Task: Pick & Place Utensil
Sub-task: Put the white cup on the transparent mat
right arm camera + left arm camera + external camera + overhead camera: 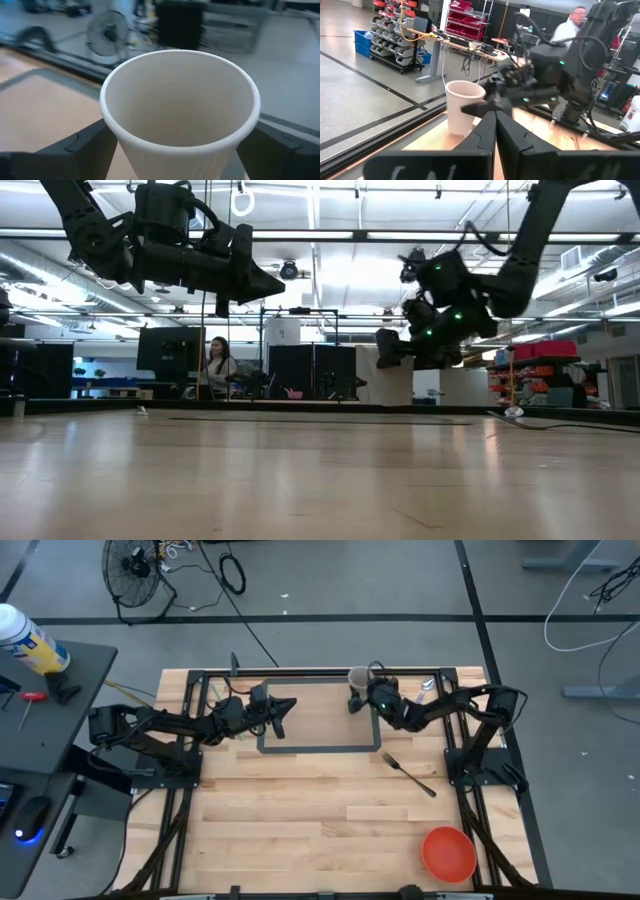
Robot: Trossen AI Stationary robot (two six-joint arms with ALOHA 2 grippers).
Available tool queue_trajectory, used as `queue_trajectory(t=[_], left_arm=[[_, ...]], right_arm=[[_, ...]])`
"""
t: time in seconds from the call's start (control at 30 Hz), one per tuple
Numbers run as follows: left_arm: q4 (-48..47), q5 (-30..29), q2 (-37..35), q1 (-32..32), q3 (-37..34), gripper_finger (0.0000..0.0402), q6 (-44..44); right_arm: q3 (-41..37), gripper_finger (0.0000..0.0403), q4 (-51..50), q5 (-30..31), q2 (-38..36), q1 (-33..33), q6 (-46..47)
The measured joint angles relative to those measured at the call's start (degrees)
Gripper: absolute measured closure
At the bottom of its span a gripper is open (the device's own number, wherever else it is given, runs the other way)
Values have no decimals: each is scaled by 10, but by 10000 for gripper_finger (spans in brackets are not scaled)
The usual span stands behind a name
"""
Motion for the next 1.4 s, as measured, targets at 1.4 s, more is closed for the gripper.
queue_trajectory(t=[1.4], left_arm=[[0, 1, 0, -2, 0, 387, 0]], right_arm=[[49, 10, -59, -25, 49, -70, 25]])
